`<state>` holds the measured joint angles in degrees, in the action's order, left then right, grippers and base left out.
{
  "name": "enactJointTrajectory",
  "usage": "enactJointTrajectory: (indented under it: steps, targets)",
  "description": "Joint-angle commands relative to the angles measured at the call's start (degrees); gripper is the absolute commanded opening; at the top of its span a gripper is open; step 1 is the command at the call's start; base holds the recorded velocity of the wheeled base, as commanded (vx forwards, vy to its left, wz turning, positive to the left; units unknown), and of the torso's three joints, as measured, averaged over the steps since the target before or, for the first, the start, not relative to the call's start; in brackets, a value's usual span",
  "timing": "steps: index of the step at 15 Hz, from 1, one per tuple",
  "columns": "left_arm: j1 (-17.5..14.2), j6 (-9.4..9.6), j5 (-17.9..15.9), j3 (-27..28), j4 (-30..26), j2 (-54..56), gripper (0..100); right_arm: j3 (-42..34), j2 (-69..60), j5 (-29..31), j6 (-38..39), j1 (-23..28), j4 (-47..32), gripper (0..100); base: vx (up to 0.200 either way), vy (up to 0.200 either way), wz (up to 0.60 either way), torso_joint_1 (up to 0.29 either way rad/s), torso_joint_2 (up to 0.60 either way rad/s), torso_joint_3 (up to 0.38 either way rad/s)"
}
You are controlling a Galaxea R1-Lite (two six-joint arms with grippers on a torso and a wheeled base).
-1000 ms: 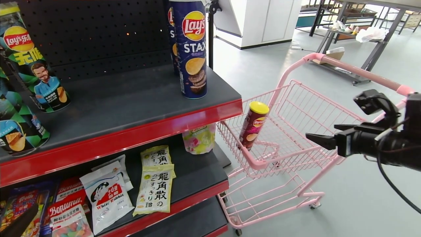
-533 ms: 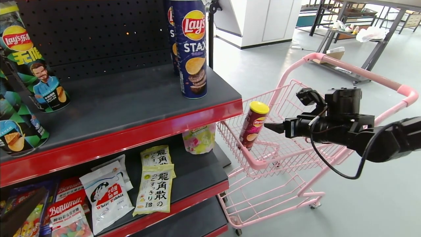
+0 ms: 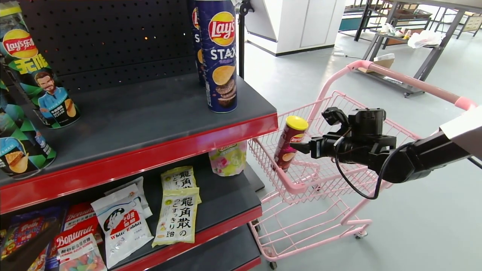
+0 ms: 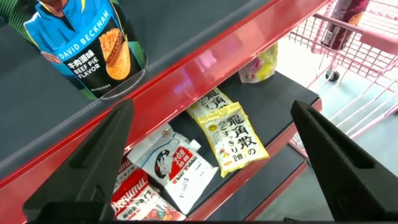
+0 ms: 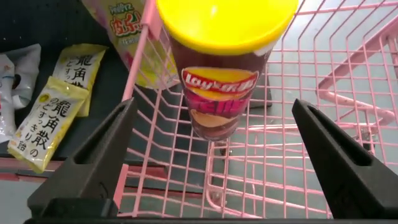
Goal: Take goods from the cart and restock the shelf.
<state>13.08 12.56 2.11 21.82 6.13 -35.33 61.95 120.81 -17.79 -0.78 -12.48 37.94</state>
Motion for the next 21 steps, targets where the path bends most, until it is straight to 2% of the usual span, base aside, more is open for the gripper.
enactJointTrajectory:
  steps: [1, 12, 13, 19, 21]
  targets:
    - [0.02, -0.08, 0.18, -0.02, 0.02, 0.08, 100, 4.23, 3.73, -0.14, -0.01, 0.18, 0.03, 100, 0.0, 0.0, 0.0, 0.0, 0.0, 0.0]
    - [0.02, 0.1, 0.88, 0.06, 0.02, 0.08, 100, 15.22, 14.02, -3.92, -0.01, 0.0, 2.23, 100, 0.0, 0.0, 0.0, 0.0, 0.0, 0.0]
    - [-0.07, 0.28, 0.88, 0.15, 0.02, 0.08, 100, 15.65, 14.89, -3.92, -0.01, 0.0, 3.11, 0, 0.0, 0.0, 0.0, 0.0, 0.0, 0.0]
    - [-0.07, 0.36, 1.49, 0.06, 0.02, 0.17, 100, 15.74, 15.25, -3.75, 1.92, -0.26, 4.87, 0, 0.0, 0.0, 0.0, 0.0, 0.0, 0.0]
    - [0.02, 0.36, 1.49, 0.24, 0.11, 0.17, 100, 14.34, 10.76, -2.6, 1.92, -0.26, 5.74, 0, 0.0, 0.0, 0.0, 0.0, 0.0, 0.0]
